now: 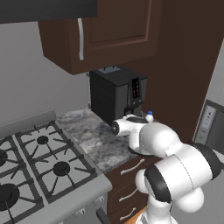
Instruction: Take the bottled waters from the counter and place them in the freezer to freeze. Close the freezer door after placing the bottles.
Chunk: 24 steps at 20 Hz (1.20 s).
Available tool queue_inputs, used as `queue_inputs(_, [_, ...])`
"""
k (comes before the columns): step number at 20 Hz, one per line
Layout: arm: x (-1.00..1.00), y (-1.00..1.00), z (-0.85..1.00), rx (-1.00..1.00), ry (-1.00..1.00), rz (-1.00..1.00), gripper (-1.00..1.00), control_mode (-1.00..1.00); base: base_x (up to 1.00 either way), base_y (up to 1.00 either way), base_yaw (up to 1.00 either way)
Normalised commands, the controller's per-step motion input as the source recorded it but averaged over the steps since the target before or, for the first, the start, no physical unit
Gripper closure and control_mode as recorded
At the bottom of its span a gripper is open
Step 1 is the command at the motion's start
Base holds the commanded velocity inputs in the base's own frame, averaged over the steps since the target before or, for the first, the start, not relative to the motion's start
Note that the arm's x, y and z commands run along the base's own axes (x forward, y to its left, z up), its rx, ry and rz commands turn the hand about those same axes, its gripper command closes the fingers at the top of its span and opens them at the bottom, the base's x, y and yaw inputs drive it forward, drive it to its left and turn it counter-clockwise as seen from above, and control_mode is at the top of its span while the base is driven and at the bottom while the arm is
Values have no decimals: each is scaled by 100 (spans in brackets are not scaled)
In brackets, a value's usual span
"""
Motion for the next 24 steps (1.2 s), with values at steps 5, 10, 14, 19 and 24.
queue_inputs(5, [18,0,-16,0,1,0,-100,-100,0,0,0])
queue_inputs(10, [18,-9,-11,-1,7,0,-100,-100,0,0,0])
queue_inputs(14, [5,-21,-4,-1,12,-2,-100,-100,0,0,0])
queue_inputs(19, [4,-13,-1,0,10,-3,-100,-100,0,0,0])
queue_inputs(24, [13,0,0,0,1,0,-100,-100,0,0,0])
